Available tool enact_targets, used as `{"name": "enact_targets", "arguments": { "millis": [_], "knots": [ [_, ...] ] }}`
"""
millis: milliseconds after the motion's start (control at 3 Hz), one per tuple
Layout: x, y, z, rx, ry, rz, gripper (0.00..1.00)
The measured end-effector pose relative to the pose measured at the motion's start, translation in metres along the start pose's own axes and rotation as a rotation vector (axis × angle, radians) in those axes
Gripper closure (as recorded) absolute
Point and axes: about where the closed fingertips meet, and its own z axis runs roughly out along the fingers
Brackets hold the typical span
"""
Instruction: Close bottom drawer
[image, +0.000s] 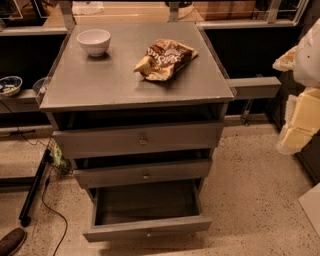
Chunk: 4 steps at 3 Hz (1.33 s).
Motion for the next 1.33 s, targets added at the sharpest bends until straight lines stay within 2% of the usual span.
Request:
{"name": "enact_targets", "arguments": {
  "millis": [333, 1333],
  "knots": [
    [0.0, 0.0, 0.0, 0.0, 0.0, 0.0, 0.0],
    [0.0, 0.0, 0.0, 0.0, 0.0, 0.0, 0.69]
  ]
}}
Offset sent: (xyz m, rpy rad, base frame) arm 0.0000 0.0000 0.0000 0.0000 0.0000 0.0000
